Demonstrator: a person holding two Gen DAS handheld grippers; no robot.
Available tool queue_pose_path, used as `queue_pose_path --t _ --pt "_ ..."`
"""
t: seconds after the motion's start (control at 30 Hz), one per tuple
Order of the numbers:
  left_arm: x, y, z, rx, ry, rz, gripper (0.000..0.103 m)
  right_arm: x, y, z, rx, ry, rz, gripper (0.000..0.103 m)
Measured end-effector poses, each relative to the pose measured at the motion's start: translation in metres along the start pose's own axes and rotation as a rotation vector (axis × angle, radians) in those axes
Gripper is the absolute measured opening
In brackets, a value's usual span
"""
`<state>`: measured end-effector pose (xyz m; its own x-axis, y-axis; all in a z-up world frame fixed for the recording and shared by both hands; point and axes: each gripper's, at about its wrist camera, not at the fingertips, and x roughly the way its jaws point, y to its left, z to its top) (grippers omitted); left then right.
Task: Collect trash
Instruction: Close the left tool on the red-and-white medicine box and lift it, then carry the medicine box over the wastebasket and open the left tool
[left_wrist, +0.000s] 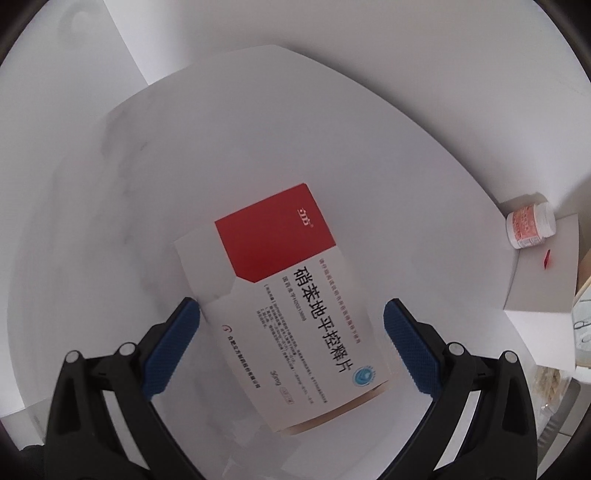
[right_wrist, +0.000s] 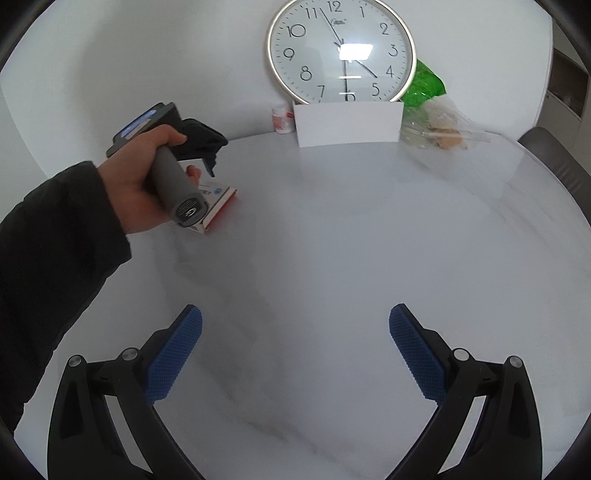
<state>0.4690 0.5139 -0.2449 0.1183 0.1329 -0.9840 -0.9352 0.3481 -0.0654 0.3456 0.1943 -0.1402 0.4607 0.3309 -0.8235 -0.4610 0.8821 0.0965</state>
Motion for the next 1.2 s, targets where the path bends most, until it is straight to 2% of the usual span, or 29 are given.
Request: queue_pose_path --t 0.13,0.3,0.37,0.5,0.73,0.83,1.0,1.2 --pt "0.003 -0.009 0.0 0.02 0.007 0.046 0.095 0.003 -0.002 0.002 0.007 0.004 0.009 0.1" --pt "0.01 -0.021 -0.004 0.036 0.052 0.048 0.095 0.004 -0.002 0.004 0.0 0.005 0.012 0.1" --pt "0.008 -0.037 -0.007 0.024 0.042 0.053 0.095 0.006 -0.003 0.005 0.002 0.004 0.012 0.1" --pt "0.004 -0.04 -0.01 0.007 0.02 0.073 0.095 0.01 -0.007 0.005 0.015 0.009 0.016 0.1" --pt "0.027 -0.055 -0.013 0.01 0.097 0.08 0.095 0.015 -0.011 0.007 0.014 0.021 0.017 0.1" --pt "0.03 -0.056 -0.015 0.01 0.092 0.059 0.097 0.017 -0.013 0.008 0.015 0.023 0.016 0.1" --pt "0.029 -0.063 -0.021 0.076 0.064 0.038 0.094 0.019 -0.012 0.009 0.02 0.029 0.01 0.1" --pt "0.024 -0.076 -0.034 0.21 0.04 0.0 0.093 0.015 -0.01 0.008 0.016 0.025 0.011 0.1"
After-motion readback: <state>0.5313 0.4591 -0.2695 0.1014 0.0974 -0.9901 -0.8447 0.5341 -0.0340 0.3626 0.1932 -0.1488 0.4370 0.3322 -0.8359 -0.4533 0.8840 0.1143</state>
